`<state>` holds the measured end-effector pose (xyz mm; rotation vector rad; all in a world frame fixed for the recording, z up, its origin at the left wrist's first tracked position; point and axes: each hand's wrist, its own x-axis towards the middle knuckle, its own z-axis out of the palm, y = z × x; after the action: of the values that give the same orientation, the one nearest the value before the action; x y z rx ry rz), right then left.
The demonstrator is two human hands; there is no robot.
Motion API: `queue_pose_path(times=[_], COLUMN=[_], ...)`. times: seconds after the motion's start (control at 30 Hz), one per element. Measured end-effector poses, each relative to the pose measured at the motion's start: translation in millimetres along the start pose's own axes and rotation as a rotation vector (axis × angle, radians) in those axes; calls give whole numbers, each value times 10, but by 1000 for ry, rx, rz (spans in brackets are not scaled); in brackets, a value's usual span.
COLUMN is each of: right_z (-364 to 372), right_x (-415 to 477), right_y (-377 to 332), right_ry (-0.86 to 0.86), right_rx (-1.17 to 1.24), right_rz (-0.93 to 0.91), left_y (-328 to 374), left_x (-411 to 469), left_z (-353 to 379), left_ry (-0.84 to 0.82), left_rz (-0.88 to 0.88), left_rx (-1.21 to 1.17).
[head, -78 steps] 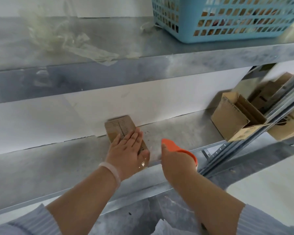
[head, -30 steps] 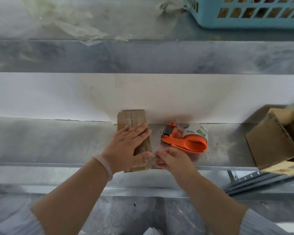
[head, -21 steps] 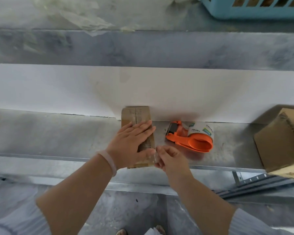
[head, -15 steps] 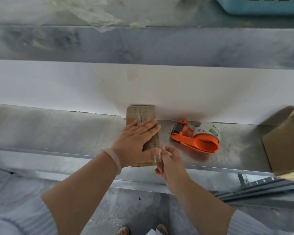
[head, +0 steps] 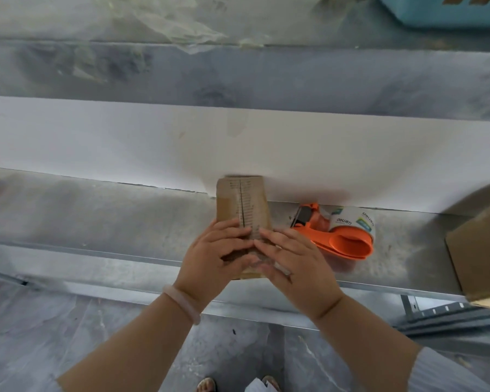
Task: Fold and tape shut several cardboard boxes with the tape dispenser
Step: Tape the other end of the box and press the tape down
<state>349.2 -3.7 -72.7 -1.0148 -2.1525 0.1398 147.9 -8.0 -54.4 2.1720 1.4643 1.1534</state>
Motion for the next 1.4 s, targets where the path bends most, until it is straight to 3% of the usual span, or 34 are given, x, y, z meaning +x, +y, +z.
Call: queue_pose_path(times=[0.13, 0.3, 0.47, 0.57, 0.63, 0.8, 0.9, 1.07, 1.3, 1.4], right_z=[32, -50, -65, -23, 25, 190, 189, 271, 172, 226], right_x=[54, 63, 58, -14, -96, -202, -96, -24, 10, 34], right_y=[113, 257, 291, 200, 66, -454, -599, -558, -543, -579], right_ry=[52, -81, -141, -108, -93, -110, -47, 44, -22, -36], right_rx=[-17, -65, -11, 76, 169, 717, 877, 885, 1052, 1012], right_rz=[-50, -172, -165, -42, 131, 665, 871, 978, 1023, 1004], left_y=[-108, -316, -342, -282, -202, 280, 431, 465, 503, 518], left_x=[27, 22, 14, -77, -215, -334, -256, -197, -184, -189], left_z=[-17, -113, -157, -112, -29, 229, 264, 263, 225, 202], left_ry=[-52, -172, -250, -220, -146, 97, 204, 247, 201, 195], left_rz=[169, 409, 474, 339, 116, -494, -711, -805, -862, -896], left_rx=[159, 294, 366, 291, 151, -599, -807, -872, -872, -843])
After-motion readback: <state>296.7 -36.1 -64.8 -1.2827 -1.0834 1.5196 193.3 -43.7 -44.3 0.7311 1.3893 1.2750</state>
